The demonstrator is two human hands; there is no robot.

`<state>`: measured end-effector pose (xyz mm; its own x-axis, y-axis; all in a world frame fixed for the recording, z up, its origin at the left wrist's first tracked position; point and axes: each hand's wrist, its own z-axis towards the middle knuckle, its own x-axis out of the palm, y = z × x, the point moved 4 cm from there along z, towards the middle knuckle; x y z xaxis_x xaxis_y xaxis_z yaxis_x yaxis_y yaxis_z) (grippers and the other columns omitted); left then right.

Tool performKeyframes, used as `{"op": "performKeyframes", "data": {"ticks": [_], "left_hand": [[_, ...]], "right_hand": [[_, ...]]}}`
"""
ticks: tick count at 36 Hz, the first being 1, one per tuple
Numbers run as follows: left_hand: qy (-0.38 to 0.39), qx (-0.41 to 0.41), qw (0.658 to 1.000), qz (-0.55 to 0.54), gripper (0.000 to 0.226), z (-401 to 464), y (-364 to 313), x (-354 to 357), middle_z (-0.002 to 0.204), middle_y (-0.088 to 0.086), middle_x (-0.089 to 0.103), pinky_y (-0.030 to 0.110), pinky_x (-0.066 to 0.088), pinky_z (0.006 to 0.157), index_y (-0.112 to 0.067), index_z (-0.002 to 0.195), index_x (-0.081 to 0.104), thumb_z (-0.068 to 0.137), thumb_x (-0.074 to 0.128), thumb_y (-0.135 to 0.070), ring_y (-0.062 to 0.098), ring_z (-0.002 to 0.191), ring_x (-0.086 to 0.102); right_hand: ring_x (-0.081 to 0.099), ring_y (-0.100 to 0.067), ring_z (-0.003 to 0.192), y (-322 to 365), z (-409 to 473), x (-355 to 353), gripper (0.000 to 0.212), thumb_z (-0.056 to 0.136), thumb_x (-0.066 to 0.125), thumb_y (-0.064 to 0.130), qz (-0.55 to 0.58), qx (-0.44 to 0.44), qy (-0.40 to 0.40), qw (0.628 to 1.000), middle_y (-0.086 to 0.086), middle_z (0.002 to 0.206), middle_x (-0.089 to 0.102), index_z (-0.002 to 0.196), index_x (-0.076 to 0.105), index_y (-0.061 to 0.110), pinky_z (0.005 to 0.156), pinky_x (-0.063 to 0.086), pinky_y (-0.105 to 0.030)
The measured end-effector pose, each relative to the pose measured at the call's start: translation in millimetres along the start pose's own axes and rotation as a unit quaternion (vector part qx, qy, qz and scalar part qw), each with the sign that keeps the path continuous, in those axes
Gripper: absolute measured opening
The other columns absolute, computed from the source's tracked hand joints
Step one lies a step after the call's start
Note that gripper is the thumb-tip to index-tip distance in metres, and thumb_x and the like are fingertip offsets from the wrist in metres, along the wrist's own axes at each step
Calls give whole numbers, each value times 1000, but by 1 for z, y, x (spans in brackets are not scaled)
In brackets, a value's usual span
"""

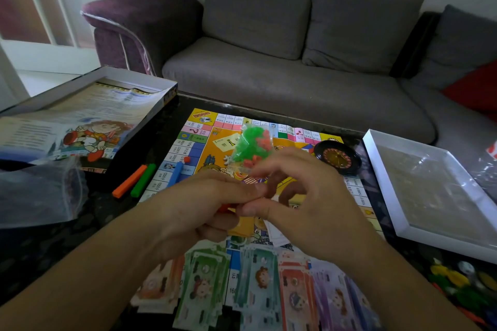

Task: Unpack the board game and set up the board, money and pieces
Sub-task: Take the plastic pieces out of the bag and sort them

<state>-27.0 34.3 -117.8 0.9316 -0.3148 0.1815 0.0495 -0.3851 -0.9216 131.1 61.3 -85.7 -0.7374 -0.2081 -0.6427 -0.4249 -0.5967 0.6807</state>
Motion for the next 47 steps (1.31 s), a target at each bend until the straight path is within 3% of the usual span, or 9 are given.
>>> {"op": "performKeyframes", "data": {"ticks": [7,19,23,26,31,35,38,41,47], "left_hand": [[29,4,998,62,41,-3,0,-8,53,-2,25,26,11,46,-8,74,60,87,79,-41,12,46,12],[45,2,997,56,48,-6,0,-12,56,4,20,27,11,48,-8,69,57,92,72,-48,14,48,9],[53,5,998,-36,41,-6,0,-10,61,-5,47,22,11,45,-11,75,58,98,66,-44,5,44,18],[60,8,994,-87,31,-5,2,-7,79,1,55,18,17,41,-10,87,64,90,71,-40,5,46,20],[4,14,995,-95,21,-5,2,-1,91,10,71,19,14,42,-12,89,76,90,71,-31,6,47,18],[-51,60,996,-43,24,-7,-4,-4,101,17,77,19,20,40,-11,94,78,99,61,-27,8,45,21],[-86,95,991,43,25,-8,-8,-7,74,13,69,24,21,44,-14,94,82,99,62,-29,14,45,21],[-127,114,979,110,22,-11,-12,-9,49,-2,52,27,23,47,-17,88,83,97,67,-30,18,46,25],[-155,160,952,211,34,-13,-16,-6,78,10,73,22,40,51,-27,82,78,72,68,-59,12,50,45]], "right_hand": [[66,-21,82,-2,-1,6,19,80,90,33,32,-10,46,998,5,88,66,90,77,25,69,57,-48],[65,-20,71,2,-6,12,6,89,83,20,77,8,58,995,3,88,65,89,78,25,62,57,-51],[62,-18,67,2,-5,7,4,90,81,27,4,-17,-9,1000,6,83,63,88,78,27,59,54,-44],[61,-15,66,-2,-6,2,8,91,80,28,-44,-34,-64,996,8,79,61,86,76,22,57,52,-40],[61,-12,71,-2,-5,1,7,90,78,27,-60,-50,-94,993,13,84,62,94,79,20,65,57,-35],[67,-14,80,-9,-1,1,17,91,79,19,-7,-18,-64,998,17,96,67,107,82,21,88,62,-44],[72,-17,72,-13,-1,-2,25,92,77,7,52,43,-63,996,11,93,71,112,82,21,67,62,-27],[73,-17,69,-13,-1,-9,27,92,74,-1,123,80,-91,985,3,80,76,107,81,19,63,60,-24],[77,-21,72,-7,-1,-14,20,85,79,-3,187,98,-95,973,-1,83,81,96,82,13,71,64,-32]]}}
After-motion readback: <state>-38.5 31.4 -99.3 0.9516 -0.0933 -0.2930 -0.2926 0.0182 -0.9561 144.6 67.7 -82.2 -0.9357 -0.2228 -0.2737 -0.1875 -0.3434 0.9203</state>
